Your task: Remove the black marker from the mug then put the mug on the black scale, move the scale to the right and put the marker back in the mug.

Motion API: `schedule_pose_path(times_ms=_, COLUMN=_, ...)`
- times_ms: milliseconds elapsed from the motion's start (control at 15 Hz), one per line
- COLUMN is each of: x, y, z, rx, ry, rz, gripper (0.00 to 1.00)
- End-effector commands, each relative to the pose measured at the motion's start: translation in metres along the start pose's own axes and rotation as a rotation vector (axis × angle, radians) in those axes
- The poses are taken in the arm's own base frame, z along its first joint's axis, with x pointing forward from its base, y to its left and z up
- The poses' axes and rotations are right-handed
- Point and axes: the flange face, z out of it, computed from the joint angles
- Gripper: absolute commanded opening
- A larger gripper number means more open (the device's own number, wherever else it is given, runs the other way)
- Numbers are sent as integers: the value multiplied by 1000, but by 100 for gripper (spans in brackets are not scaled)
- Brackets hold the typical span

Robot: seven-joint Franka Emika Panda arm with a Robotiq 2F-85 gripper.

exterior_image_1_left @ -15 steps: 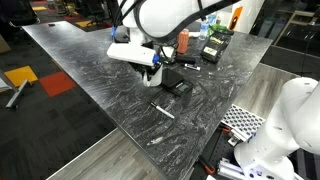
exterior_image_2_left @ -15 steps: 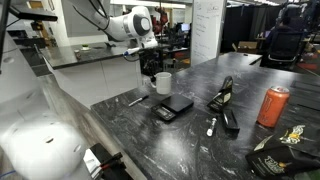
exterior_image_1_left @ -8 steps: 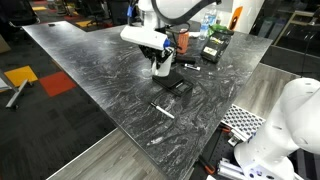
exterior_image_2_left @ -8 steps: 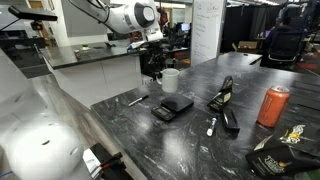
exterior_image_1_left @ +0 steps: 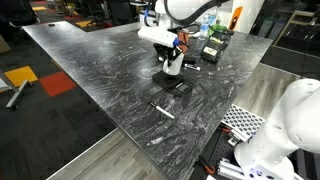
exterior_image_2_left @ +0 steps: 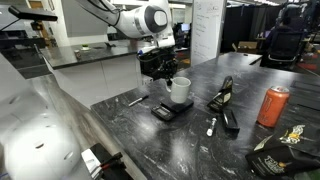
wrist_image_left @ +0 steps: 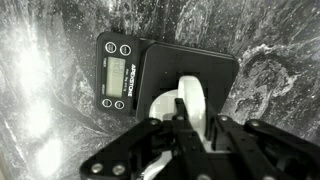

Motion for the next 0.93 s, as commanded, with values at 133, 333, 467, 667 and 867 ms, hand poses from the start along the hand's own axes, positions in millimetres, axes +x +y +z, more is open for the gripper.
schedule_pose_path(times_ms=133, x=10, y=-13, z=28, rx=-18, ry=2, rz=-17, gripper=4)
schedule_pose_path(times_ms=333, x=1, y=-21, z=35, rx=-35, ry=0, rz=-36, gripper=4)
schedule_pose_path(times_ms=467, x=-5, y=-25, z=36, rx=-38, ry=-1, rz=-49, gripper=4)
schedule_pose_path(times_ms=667, x=-18, y=-31, z=34, rx=-33, ry=1, rz=-76, gripper=4)
schedule_pose_path(times_ms=867, x=-34, y=-36, z=31, rx=-33, ry=5, rz=-102, gripper=4)
